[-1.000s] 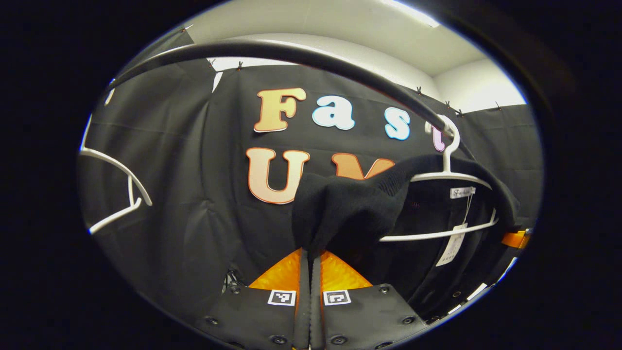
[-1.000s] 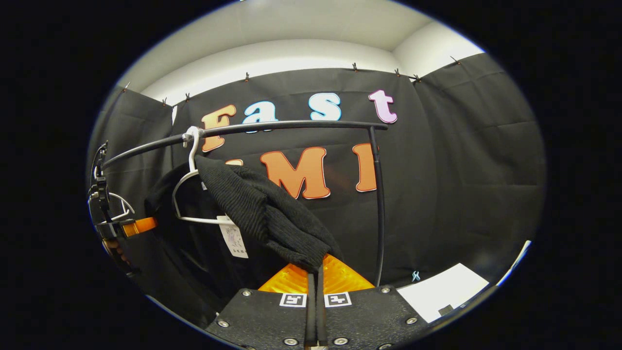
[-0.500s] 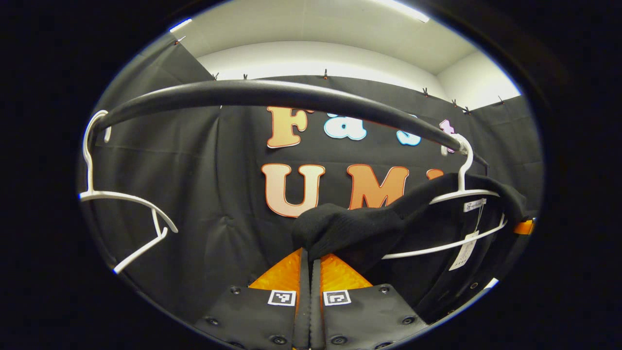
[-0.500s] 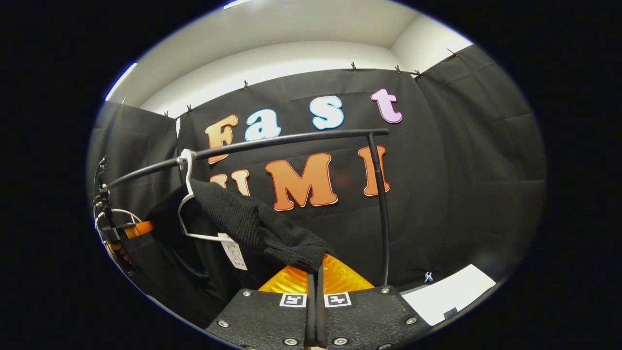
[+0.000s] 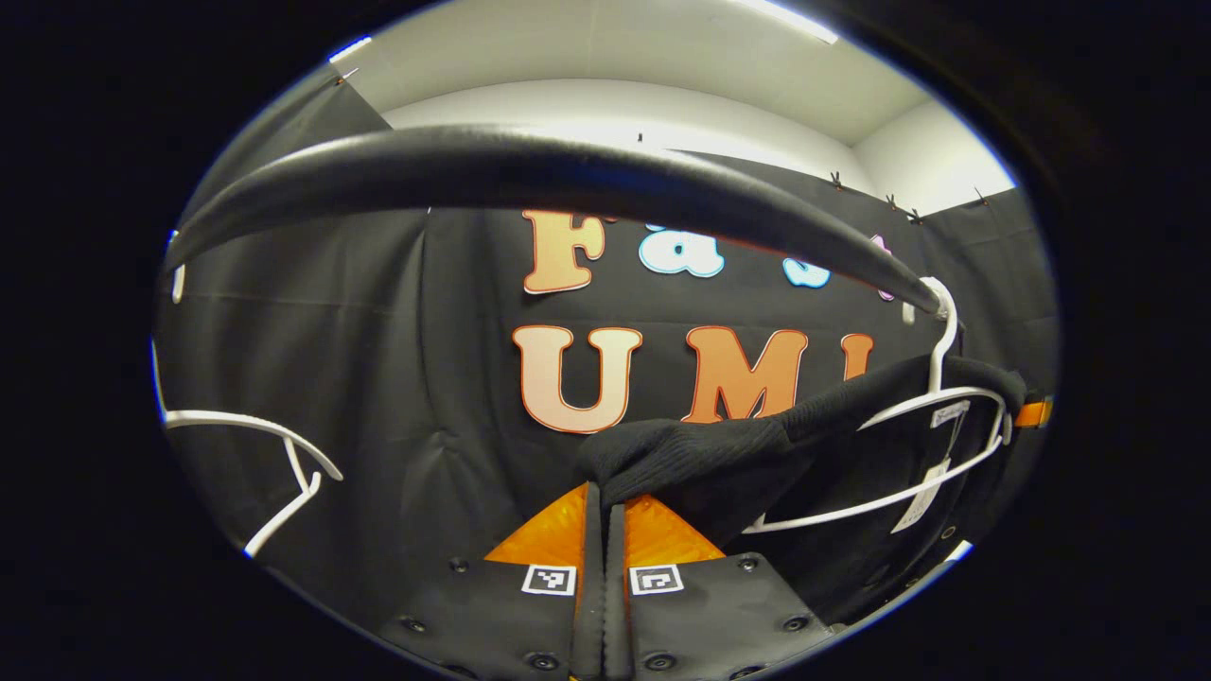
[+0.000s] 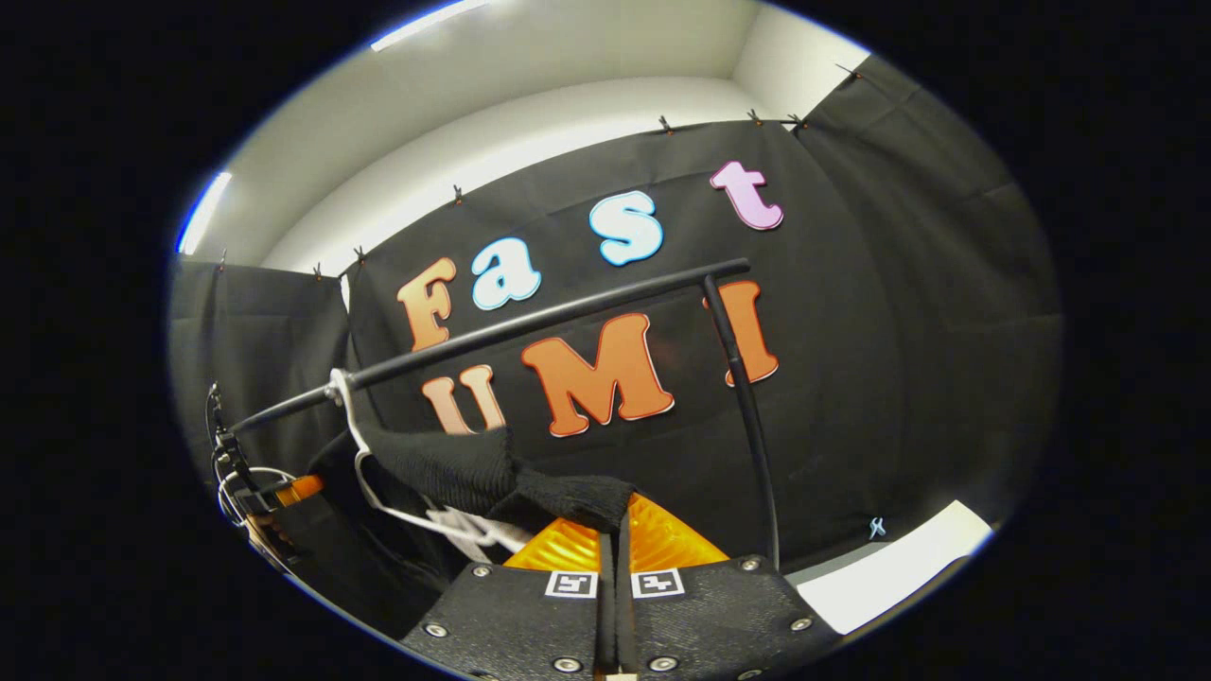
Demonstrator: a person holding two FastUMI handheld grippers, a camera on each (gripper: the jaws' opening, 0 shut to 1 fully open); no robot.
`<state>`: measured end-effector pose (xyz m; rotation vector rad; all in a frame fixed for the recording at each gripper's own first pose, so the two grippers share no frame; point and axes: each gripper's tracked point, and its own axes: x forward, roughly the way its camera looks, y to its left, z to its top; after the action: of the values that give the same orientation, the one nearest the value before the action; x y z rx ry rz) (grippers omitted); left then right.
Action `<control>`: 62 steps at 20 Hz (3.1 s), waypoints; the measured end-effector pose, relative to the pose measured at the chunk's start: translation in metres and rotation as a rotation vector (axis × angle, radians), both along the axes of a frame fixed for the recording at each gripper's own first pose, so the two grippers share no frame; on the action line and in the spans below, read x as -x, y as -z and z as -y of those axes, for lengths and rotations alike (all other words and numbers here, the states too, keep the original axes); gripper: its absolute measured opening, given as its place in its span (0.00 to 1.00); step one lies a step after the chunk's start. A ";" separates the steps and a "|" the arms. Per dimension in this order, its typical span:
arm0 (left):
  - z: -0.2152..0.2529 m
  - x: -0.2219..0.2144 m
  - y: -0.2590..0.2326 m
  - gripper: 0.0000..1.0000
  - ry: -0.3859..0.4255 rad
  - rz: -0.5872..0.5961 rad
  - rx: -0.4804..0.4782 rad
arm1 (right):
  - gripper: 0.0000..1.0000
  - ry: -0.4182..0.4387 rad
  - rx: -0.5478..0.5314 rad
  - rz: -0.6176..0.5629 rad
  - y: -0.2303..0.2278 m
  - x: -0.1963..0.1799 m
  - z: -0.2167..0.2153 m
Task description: Grasp the clothes on the hanger with both hands and then place them into the laundry hamper below.
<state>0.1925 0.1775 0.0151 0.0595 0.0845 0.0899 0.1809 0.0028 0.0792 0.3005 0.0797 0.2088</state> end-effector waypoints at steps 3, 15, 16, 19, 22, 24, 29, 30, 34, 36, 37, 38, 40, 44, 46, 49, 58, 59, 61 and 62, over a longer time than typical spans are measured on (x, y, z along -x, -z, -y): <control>-0.007 -0.007 0.006 0.07 -0.003 -0.008 0.012 | 0.00 -0.015 0.029 -0.019 0.008 -0.018 -0.003; -0.030 -0.022 0.031 0.07 -0.049 -0.039 -0.049 | 0.00 -0.100 -0.092 -0.183 0.144 -0.063 -0.017; -0.029 -0.023 0.032 0.06 -0.055 -0.042 -0.066 | 0.00 -0.098 -0.099 -0.194 0.154 -0.064 -0.018; -0.032 -0.017 0.044 0.07 -0.080 -0.059 -0.116 | 0.00 -0.098 -0.131 -0.229 0.178 -0.061 -0.024; -0.027 -0.009 0.053 0.07 -0.079 -0.062 -0.104 | 0.00 -0.089 -0.134 -0.251 0.196 -0.054 -0.020; -0.024 -0.002 0.061 0.07 -0.077 -0.065 -0.106 | 0.00 -0.084 -0.122 -0.259 0.205 -0.054 -0.024; -0.016 0.020 0.089 0.07 -0.078 -0.108 -0.021 | 0.00 -0.078 -0.087 -0.293 0.234 -0.041 -0.029; -0.015 0.025 0.097 0.07 -0.077 -0.124 -0.011 | 0.00 -0.079 -0.087 -0.305 0.240 -0.035 -0.031; -0.013 0.039 0.131 0.07 -0.078 -0.182 -0.001 | 0.00 -0.075 -0.085 -0.359 0.272 -0.025 -0.036; -0.013 0.044 0.149 0.07 -0.079 -0.218 0.018 | 0.00 -0.077 -0.075 -0.383 0.286 -0.019 -0.041; -0.014 0.048 0.159 0.07 -0.080 -0.236 0.027 | 0.00 -0.078 -0.065 -0.394 0.292 -0.016 -0.044; -0.014 0.051 0.169 0.07 -0.081 -0.251 0.033 | 0.00 -0.079 -0.057 -0.406 0.299 -0.015 -0.047; -0.011 0.054 0.184 0.07 -0.079 -0.283 0.040 | 0.00 -0.084 -0.043 -0.430 0.314 -0.008 -0.052; 0.001 0.061 0.221 0.07 -0.055 -0.357 0.046 | 0.00 -0.093 0.000 -0.474 0.341 0.003 -0.067; 0.006 0.064 0.241 0.07 -0.037 -0.398 0.049 | 0.00 -0.099 0.023 -0.497 0.355 0.009 -0.074; 0.020 0.073 0.272 0.07 -0.003 -0.469 0.052 | 0.00 -0.114 0.038 -0.535 0.375 0.019 -0.085; 0.059 0.103 0.365 0.07 0.063 -0.675 0.109 | 0.00 -0.162 0.105 -0.654 0.442 0.046 -0.133; 0.063 0.108 0.375 0.07 0.069 -0.698 0.123 | 0.00 -0.168 0.111 -0.667 0.447 0.050 -0.140; 0.074 0.113 0.392 0.07 0.079 -0.740 0.141 | 0.00 -0.183 0.131 -0.692 0.461 0.058 -0.155; 0.078 0.114 0.397 0.07 0.085 -0.756 0.142 | 0.01 -0.190 0.143 -0.703 0.467 0.062 -0.162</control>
<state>0.0785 0.0991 -0.3817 -0.0477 0.8418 -0.0281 0.1190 0.1644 -0.3881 0.2116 0.8176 0.2771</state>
